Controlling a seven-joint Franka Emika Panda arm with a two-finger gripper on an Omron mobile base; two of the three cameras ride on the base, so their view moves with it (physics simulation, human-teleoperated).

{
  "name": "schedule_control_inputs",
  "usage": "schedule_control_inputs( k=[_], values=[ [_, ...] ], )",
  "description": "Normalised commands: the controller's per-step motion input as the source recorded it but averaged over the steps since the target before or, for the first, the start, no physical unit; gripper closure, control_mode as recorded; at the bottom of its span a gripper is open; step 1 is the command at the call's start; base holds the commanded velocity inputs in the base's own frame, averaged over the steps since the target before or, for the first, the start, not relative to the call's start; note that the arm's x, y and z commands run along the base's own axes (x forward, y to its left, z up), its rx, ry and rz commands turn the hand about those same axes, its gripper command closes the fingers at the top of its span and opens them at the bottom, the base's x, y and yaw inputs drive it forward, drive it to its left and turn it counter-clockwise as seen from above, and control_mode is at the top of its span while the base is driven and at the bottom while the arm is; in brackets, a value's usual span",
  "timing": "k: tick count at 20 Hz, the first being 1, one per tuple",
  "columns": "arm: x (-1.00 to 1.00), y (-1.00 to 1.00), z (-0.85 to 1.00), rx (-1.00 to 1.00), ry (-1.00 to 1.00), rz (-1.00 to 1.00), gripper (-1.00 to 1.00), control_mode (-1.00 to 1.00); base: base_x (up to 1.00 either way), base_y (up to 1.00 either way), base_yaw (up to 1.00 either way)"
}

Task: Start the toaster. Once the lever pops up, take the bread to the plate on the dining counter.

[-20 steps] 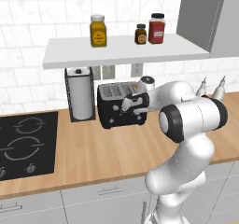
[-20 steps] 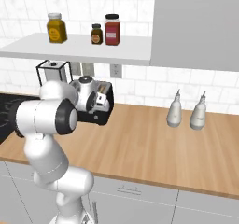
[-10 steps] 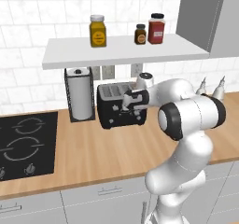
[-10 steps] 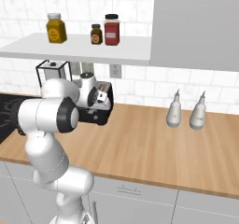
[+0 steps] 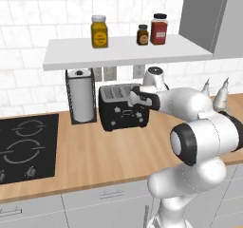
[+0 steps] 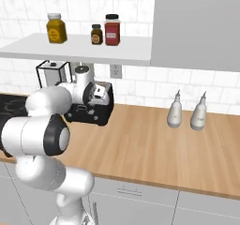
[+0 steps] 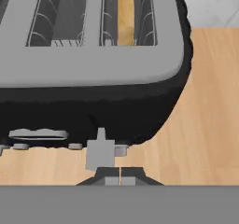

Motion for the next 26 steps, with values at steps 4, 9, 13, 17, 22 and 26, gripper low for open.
schedule_control_inputs(
  k=[4, 9, 13, 17, 22, 26],
  values=[
    [-0.76, 0.00, 0.58, 0.00, -0.10, 0.00, 1.00, -1.00, 0.00, 0.00, 0.00],
    [-0.72, 0.00, 0.67, 0.00, -0.13, 0.00, 1.00, -1.00, 0.00, 0.00, 0.00],
    [-0.41, 0.00, 0.68, -0.01, -0.21, 0.00, 1.00, -1.00, 0.00, 0.00, 0.00],
    [-0.03, 0.00, 0.58, -0.01, -0.23, 0.00, 1.00, -1.00, 0.00, 0.00, 0.00],
    [0.01, 0.00, 0.43, 0.00, -0.20, 0.00, -1.00, -1.00, 0.00, 0.00, 0.00],
    [-0.19, 0.03, 0.22, 0.00, -0.06, -0.01, -1.00, -1.00, 0.00, 0.00, 0.00]
  ],
)
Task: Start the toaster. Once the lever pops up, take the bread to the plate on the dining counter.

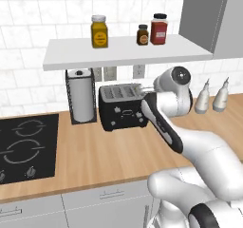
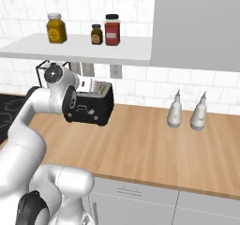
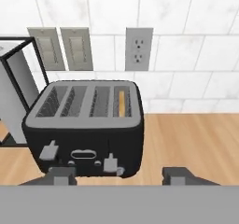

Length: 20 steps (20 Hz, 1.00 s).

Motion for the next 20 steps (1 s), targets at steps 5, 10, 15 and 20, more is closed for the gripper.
schedule_control_inputs(
  k=[5, 10, 15, 20],
  values=[
    [-0.53, 0.16, 0.02, -0.02, -0.10, -0.03, -1.00, -1.00, 0.00, 0.00, 0.00],
    [-0.16, 0.26, 0.00, -0.05, -0.03, -0.02, -1.00, -1.00, 0.00, 0.00, 0.00],
    [-0.03, 0.06, -0.11, -0.08, -0.17, 0.00, -1.00, -1.00, 0.00, 0.00, 0.00],
    [0.00, -0.02, -0.36, -0.11, -0.22, 0.01, -1.00, -1.00, 0.00, 0.00, 0.00]
  ],
)
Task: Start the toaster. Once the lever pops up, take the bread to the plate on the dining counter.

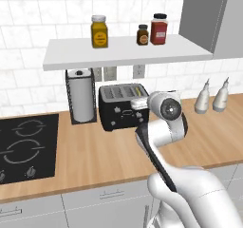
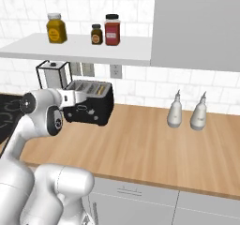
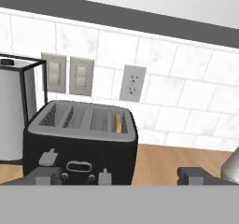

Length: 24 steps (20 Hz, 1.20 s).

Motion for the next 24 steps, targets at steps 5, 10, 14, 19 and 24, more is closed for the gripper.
schedule_control_inputs(
  k=[5, 10, 14, 19, 24],
  values=[
    [0.01, -0.11, -0.26, -0.01, -0.13, 0.06, -1.00, -1.00, 0.00, 0.00, 0.00],
    [0.17, -0.03, -0.02, 0.00, -0.01, 0.03, -1.00, -1.00, 0.00, 0.00, 0.00],
    [0.17, 0.00, -0.01, 0.00, -0.07, 0.01, -1.00, -1.00, 0.00, 0.00, 0.00],
    [0.35, -0.04, -0.06, 0.00, 0.00, 0.01, -1.00, -1.00, 0.00, 0.00, 0.00],
    [0.48, -0.05, -0.21, 0.01, -0.07, 0.03, -1.00, -1.00, 0.00, 0.00, 0.00]
  ],
)
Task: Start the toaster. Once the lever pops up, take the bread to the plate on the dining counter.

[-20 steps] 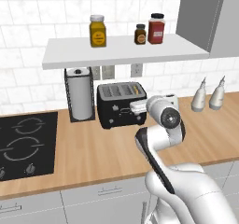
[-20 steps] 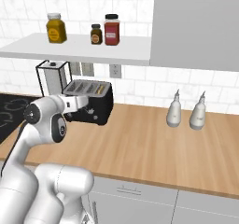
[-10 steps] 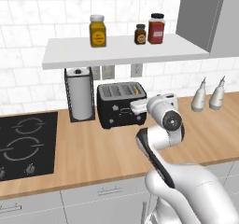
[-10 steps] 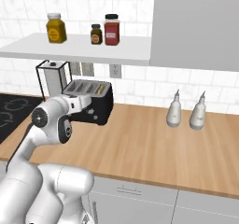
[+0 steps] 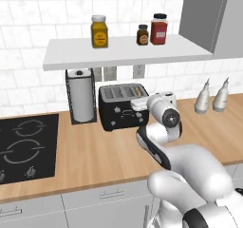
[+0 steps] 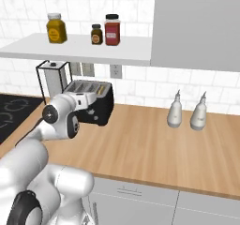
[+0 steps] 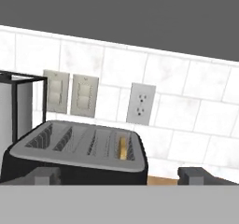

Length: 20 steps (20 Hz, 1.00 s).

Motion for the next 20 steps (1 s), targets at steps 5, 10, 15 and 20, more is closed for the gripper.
schedule_control_inputs(
  k=[5, 10, 15, 20],
  values=[
    [0.07, -0.05, -0.31, 0.07, -0.13, 0.05, -1.00, -1.00, 0.00, 0.00, 0.00],
    [0.03, -0.11, -0.18, 0.12, -0.15, 0.03, -1.00, -1.00, 0.00, 0.00, 0.00],
    [0.08, -0.20, -0.01, 0.12, -0.07, 0.01, -1.00, -1.00, 0.00, 0.00, 0.00],
    [0.03, -0.16, 0.00, 0.07, 0.00, 0.00, -1.00, -1.00, 0.00, 0.00, 0.00]
  ],
)
